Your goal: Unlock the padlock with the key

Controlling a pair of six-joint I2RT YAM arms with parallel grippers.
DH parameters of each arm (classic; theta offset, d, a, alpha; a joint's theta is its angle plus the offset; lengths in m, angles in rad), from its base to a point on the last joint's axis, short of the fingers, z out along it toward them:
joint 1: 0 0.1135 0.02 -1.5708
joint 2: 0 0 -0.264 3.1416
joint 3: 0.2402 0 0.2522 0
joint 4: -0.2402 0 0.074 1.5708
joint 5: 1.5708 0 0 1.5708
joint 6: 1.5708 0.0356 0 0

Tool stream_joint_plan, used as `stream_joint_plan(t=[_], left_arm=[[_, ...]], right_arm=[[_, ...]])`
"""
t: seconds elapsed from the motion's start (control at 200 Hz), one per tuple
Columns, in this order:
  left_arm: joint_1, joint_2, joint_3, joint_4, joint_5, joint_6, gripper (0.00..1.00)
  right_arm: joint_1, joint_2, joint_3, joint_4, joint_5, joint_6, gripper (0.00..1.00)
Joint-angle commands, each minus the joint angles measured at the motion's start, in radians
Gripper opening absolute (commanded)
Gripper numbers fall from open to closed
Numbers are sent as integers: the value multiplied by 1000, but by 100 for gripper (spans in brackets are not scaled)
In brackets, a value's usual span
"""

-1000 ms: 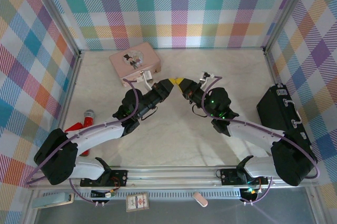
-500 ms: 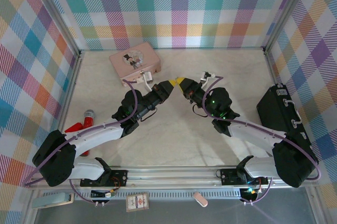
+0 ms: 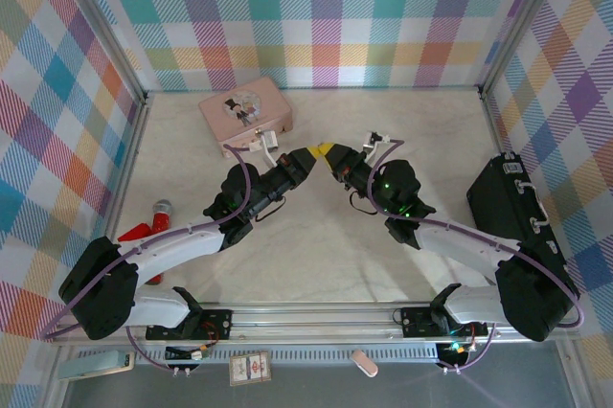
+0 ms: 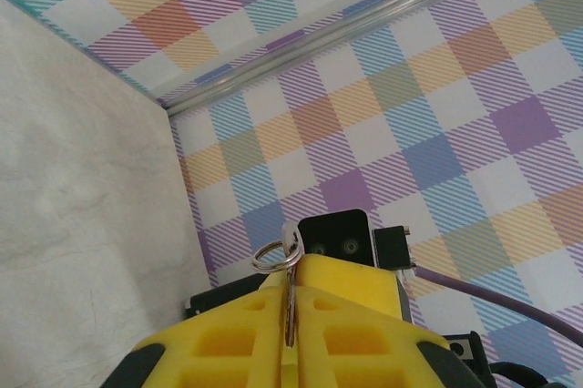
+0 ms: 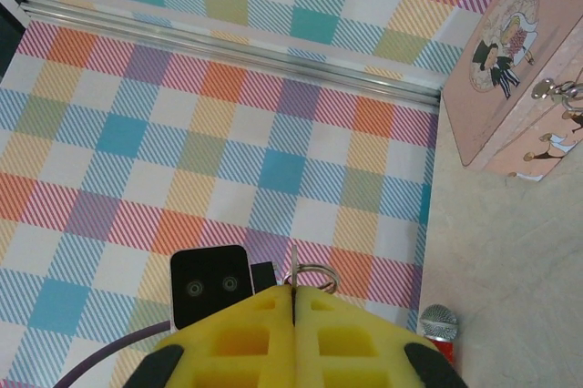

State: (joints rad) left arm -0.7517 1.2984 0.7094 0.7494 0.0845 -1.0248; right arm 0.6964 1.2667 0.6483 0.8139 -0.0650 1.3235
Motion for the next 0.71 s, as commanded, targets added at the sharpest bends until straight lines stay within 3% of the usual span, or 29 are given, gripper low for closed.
stream_joint_plan(t=[0.0, 0.085, 0.16, 0.22, 0.28, 0.345, 0.435, 0.575, 0.7], left_arm=[[-8, -14, 15, -30, -6, 39, 10], [-6, -33, 19, -79, -8, 79, 7], [5, -71, 48, -218, -4, 171, 2], [20, -92, 126, -446, 39, 335, 0], [28, -73, 294, -836, 32, 549, 0], [26, -21, 452, -1196, -33, 722, 0], [26, 67, 599, -1525, -122, 894, 0], [-25, 230, 738, -1874, -284, 1077, 0], [-153, 410, 784, -2135, -445, 1210, 0]], right_arm=[[9, -12, 26, 12, -15, -21, 0], [9, -26, 25, -18, -6, -38, 0], [2, -63, 28, -108, 12, -70, 21], [-18, -112, 40, -268, 35, -112, 38], [-46, -161, 69, -469, 63, -160, 48], [-84, -205, 95, -638, 71, -227, 52], [-128, -253, 109, -783, 77, -323, 56], [-179, -255, 173, -1017, 105, -424, 56], [-193, -244, 164, -1045, 82, -409, 57]])
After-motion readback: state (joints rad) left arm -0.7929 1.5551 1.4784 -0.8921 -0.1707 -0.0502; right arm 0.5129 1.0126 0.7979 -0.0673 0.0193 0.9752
